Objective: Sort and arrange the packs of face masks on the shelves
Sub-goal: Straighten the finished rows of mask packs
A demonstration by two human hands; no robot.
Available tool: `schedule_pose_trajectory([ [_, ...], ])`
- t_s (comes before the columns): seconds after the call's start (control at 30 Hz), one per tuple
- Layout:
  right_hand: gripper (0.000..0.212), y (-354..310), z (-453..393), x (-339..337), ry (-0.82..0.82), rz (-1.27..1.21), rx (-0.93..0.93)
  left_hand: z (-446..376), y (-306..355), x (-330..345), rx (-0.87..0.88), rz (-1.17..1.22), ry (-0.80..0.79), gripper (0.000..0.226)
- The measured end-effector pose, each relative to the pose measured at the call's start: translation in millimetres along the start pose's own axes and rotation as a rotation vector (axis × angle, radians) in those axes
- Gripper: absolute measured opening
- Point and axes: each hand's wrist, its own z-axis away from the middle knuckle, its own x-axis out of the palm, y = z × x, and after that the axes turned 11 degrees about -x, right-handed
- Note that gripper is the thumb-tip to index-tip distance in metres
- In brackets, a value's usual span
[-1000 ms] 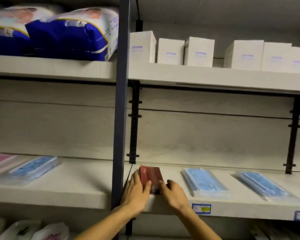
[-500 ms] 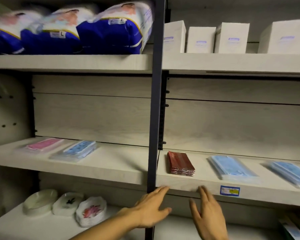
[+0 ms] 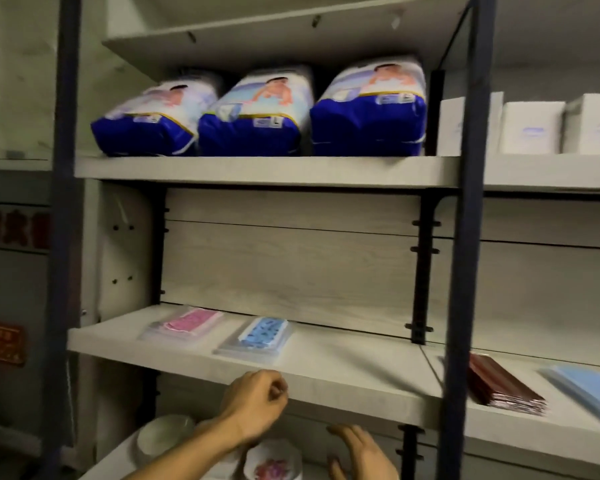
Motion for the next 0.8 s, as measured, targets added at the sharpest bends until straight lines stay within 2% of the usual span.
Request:
schedule_pose_trajectory([
  [0.03, 0.063, -9, -12, 5, 0.007, -0.029, 0.062, -8, -12, -9, -0.022, 0.022, 0.015, 0.002],
  [0.13, 0.051, -30, -45, 13, 0.071, -0.010, 0.029, -34, -41, -33, -0.059, 0.085, 0.044, 0.006],
  [0.33, 0.045, -37, -105, 29, 0.135, -0.116, 0.225, -101, -65, -58, -0.094, 0.097, 0.099, 0.009],
  [0.43, 0.048, -33, -129, 39, 0.159, -0.069, 0.270, -135, -73, -60, -0.138, 0.068, 0.005, 0.016],
  [0.57, 0.050, -22, -170, 43, 0.040, 0.119, 0.234, -180, -84, -52, -0.200, -0.010, -0.103, 0.034],
  [0.73, 0.058, -1, -233, 67, -0.086, -0.003, 0.369, -238, -95, -40, -0.343, -0.012, -0.287, 0.071],
  [0.8, 0.059, 6, -252, 78, -0.082, -0.040, 0.375, -257, -93, -34, -0.328, -0.031, -0.305, 0.062],
])
